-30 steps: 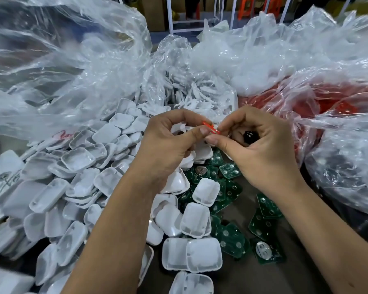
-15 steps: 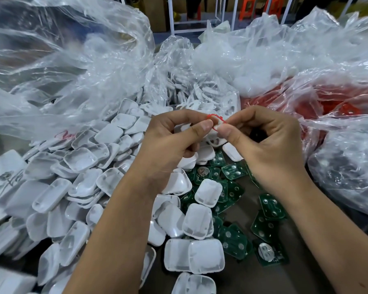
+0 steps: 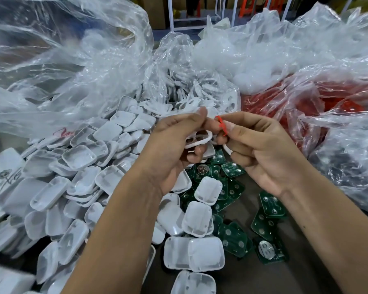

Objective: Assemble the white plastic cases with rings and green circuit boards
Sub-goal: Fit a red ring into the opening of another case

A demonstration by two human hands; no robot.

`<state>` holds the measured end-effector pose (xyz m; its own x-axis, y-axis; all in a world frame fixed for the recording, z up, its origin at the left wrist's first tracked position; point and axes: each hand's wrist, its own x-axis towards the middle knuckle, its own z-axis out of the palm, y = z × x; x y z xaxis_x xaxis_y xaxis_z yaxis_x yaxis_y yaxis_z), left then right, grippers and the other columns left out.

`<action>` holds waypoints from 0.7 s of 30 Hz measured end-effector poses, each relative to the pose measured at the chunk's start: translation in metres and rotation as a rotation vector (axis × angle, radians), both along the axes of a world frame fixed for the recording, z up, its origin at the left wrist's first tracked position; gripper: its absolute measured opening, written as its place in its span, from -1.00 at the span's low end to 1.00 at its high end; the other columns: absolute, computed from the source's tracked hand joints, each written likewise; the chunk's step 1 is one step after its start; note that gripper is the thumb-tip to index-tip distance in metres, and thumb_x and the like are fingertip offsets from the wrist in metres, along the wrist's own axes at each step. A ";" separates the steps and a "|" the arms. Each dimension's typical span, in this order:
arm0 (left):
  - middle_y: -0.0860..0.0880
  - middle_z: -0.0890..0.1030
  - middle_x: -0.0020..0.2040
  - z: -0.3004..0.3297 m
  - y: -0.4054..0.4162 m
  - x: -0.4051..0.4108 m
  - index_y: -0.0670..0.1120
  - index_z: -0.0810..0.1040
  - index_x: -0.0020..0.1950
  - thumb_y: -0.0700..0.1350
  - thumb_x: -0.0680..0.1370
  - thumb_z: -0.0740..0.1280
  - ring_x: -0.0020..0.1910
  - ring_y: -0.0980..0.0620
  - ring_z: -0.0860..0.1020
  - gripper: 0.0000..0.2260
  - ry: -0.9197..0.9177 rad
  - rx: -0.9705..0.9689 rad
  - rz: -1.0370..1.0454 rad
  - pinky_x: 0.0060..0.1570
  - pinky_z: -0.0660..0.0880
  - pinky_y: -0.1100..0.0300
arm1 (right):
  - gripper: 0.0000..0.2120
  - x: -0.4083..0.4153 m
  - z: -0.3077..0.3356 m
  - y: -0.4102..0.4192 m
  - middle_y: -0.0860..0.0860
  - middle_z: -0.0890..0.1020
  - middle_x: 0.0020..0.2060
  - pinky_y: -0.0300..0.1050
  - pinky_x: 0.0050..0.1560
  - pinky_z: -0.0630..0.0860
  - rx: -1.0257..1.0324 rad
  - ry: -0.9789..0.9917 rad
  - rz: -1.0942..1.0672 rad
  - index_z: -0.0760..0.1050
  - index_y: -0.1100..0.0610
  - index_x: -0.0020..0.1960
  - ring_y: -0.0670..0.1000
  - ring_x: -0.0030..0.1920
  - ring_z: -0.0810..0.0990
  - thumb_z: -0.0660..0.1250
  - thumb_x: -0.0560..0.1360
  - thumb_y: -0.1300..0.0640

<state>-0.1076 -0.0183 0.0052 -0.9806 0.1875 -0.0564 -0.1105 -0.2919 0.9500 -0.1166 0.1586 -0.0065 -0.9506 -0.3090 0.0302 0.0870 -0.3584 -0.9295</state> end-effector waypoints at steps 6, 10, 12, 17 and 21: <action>-0.14 0.62 -0.19 0.006 -0.007 0.000 -0.19 0.52 0.02 -0.12 0.67 0.20 -0.44 0.05 0.34 -0.82 -0.052 0.096 0.007 -0.52 0.21 0.30 | -0.79 -0.001 0.000 0.002 0.10 0.63 -0.35 -0.39 -0.59 0.22 -0.108 -0.026 0.043 0.65 0.26 0.07 -0.19 -0.56 0.25 0.40 0.47 0.22; -0.14 0.65 -0.19 0.006 -0.010 0.002 -0.21 0.52 0.05 -0.28 0.58 0.23 -0.43 0.04 0.34 -0.89 -0.027 0.038 -0.007 -0.49 0.20 0.30 | -0.86 -0.001 -0.001 0.001 0.10 0.65 -0.35 -0.39 -0.58 0.23 -0.107 0.029 0.060 0.72 0.18 0.00 -0.19 -0.56 0.25 0.41 0.49 0.22; -0.12 0.65 -0.17 0.006 -0.011 0.002 -0.18 0.54 0.05 -0.31 0.55 0.29 -0.43 0.05 0.33 -0.89 0.022 -0.037 -0.019 -0.48 0.20 0.28 | -0.89 -0.001 -0.001 0.000 0.11 0.65 -0.34 -0.38 -0.58 0.22 -0.078 0.080 0.040 0.73 0.15 -0.04 -0.19 -0.56 0.26 0.46 0.46 0.19; -0.02 0.61 -0.26 0.005 -0.014 0.003 -0.10 0.54 -0.02 -0.26 0.48 0.36 -0.45 0.08 0.30 -0.88 0.114 -0.070 -0.106 -0.46 0.18 0.27 | -0.87 0.000 -0.001 -0.002 -0.01 0.64 -0.40 -0.40 -0.58 0.25 -0.058 0.209 -0.025 0.66 0.24 -0.02 -0.23 -0.56 0.44 0.46 0.46 0.21; -0.08 0.54 -0.25 0.004 -0.014 0.004 -0.05 0.57 -0.09 -0.23 0.48 0.44 -0.46 0.06 0.27 -0.89 0.147 -0.087 -0.115 -0.44 0.13 0.22 | -0.95 0.002 -0.001 -0.003 -0.10 0.58 -0.48 -0.39 -0.57 0.24 0.007 0.247 -0.069 0.64 0.25 -0.02 -0.23 -0.59 0.38 0.41 0.53 0.30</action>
